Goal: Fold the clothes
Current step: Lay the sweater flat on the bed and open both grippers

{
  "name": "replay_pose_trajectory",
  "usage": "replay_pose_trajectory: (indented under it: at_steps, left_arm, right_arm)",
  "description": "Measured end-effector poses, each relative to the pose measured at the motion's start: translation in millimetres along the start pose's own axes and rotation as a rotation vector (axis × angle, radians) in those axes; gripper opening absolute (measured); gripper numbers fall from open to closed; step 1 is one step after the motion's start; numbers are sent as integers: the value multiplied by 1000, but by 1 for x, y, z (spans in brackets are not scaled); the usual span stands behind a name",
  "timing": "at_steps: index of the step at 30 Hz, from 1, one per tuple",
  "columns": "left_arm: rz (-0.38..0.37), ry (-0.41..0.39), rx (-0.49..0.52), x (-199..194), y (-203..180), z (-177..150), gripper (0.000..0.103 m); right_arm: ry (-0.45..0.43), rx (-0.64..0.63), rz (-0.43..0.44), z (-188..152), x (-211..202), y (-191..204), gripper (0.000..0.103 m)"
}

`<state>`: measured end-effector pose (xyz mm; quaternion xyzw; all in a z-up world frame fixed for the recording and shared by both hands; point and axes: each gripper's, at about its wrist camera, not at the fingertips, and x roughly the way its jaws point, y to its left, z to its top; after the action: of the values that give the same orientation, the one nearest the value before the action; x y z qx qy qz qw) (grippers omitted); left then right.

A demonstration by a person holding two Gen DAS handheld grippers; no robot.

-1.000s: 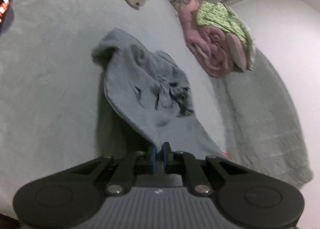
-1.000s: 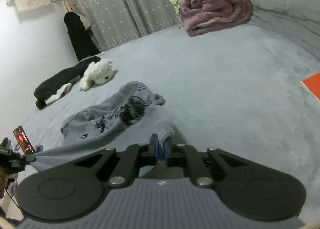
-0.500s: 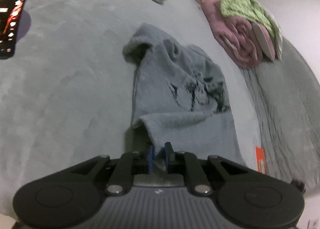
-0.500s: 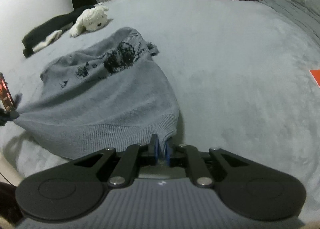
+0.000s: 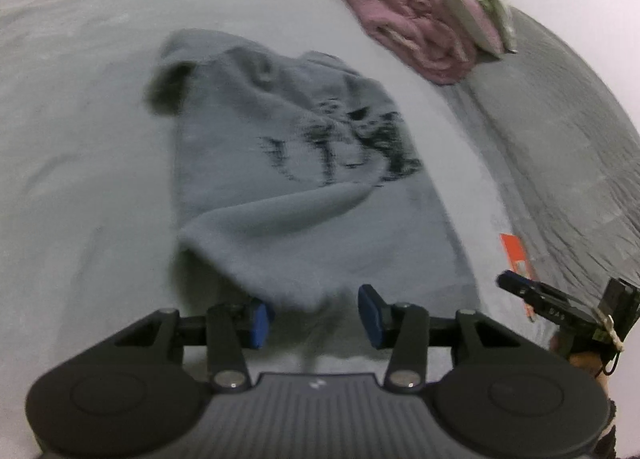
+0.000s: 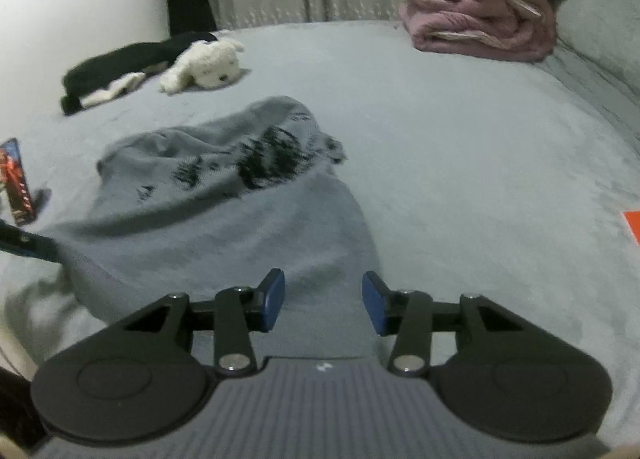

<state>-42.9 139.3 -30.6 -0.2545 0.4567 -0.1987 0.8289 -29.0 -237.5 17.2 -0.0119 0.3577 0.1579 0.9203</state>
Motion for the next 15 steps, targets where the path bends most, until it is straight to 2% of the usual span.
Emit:
replay_pose_trajectory:
  at_steps: [3, 8, 15]
  left_arm:
    - [-9, 0, 15, 20, -10, 4, 45]
    - [4, -24, 24, 44, -22, 8, 45]
    - [0, -70, -29, 42, -21, 12, 46]
  right_arm:
    - [-13, -17, 40, 2, 4, 14, 47]
    - [12, -41, 91, 4, 18, 36, 47]
    - [42, -106, 190, 2, 31, 74, 48]
